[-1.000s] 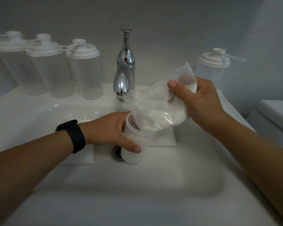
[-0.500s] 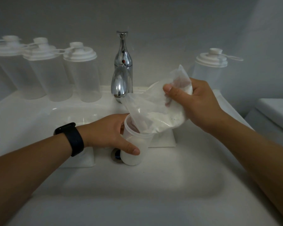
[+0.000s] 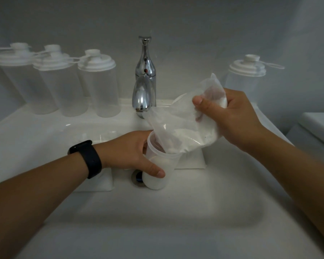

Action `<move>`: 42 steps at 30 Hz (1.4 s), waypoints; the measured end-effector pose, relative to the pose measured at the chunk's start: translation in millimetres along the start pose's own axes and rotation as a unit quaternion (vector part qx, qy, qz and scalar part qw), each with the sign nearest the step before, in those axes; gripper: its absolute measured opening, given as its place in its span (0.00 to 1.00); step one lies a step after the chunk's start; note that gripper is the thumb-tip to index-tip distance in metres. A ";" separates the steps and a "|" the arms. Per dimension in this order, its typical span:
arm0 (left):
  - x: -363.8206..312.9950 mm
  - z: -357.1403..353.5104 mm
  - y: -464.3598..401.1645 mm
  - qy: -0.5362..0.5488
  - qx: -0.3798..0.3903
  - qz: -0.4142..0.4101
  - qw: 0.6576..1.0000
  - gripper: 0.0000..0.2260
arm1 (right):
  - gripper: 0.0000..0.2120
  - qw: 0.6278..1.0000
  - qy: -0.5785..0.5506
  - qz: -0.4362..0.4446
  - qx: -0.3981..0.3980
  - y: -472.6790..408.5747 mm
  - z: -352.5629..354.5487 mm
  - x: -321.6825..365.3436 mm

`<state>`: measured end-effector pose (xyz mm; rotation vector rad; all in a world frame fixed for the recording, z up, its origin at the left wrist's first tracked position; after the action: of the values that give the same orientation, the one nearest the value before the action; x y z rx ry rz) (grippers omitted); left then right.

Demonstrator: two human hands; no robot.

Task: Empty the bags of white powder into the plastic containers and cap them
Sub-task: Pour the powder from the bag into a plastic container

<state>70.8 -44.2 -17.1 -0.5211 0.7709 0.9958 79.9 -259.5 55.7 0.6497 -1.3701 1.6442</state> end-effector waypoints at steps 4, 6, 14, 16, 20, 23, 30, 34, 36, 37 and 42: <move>0.3 0.2 0.3 0.003 0.002 0.001 1.000 0.30 | 0.10 1.000 0.005 0.005 0.003 0.5 -0.8 1.6; 0.5 -0.1 0.0 0.003 0.005 0.002 1.000 0.30 | 0.10 1.000 0.007 0.009 0.001 0.6 -0.3 1.9; 1.4 0.1 0.3 0.001 0.005 0.004 1.000 0.30 | 0.09 1.000 0.004 0.013 -0.013 0.4 1.7 0.7; 1.2 0.0 0.3 0.002 0.006 0.005 1.000 0.30 | 0.09 1.000 0.006 0.010 -0.014 -0.3 1.7 -0.2; 1.0 -0.2 -0.3 0.002 0.007 0.005 1.000 0.30 | 0.11 1.000 0.013 0.012 -0.012 0.3 1.1 0.0; 2.0 -0.1 -0.6 0.003 0.007 0.004 1.000 0.30 | 0.11 1.000 0.011 0.012 -0.010 0.3 1.1 0.2; 1.8 -0.1 -0.3 0.000 0.009 0.003 1.000 0.30 | 0.11 1.000 0.007 0.022 -0.014 1.1 1.0 1.0; 1.9 -0.4 -0.6 0.002 0.010 0.002 1.000 0.31 | 0.12 0.999 0.005 0.034 -0.024 1.1 2.8 2.5; 2.5 -0.2 -0.7 0.001 0.010 0.003 1.000 0.31 | 0.12 0.999 0.007 0.034 -0.019 1.0 2.1 2.3; 2.7 -0.1 -0.7 0.000 0.010 0.004 1.000 0.31 | 0.11 0.999 0.009 0.034 -0.016 1.1 1.8 2.1; 1.8 -0.3 -0.9 -0.002 0.009 0.000 1.000 0.30 | 0.12 0.999 0.010 0.039 -0.018 1.3 1.7 2.9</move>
<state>72.1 -43.8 -18.7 -0.5039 0.7764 0.9895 77.2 -260.3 57.8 0.5647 -1.4228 1.6792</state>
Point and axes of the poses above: each hand's wrist, its own y-axis away from the middle knuckle, its own z-axis out of the back of the hand, x = y × z, the point moved 5 cm from there along -y, towards the middle knuckle, and after that the axes turned 9 degrees about -x, right-handed, at the moved point
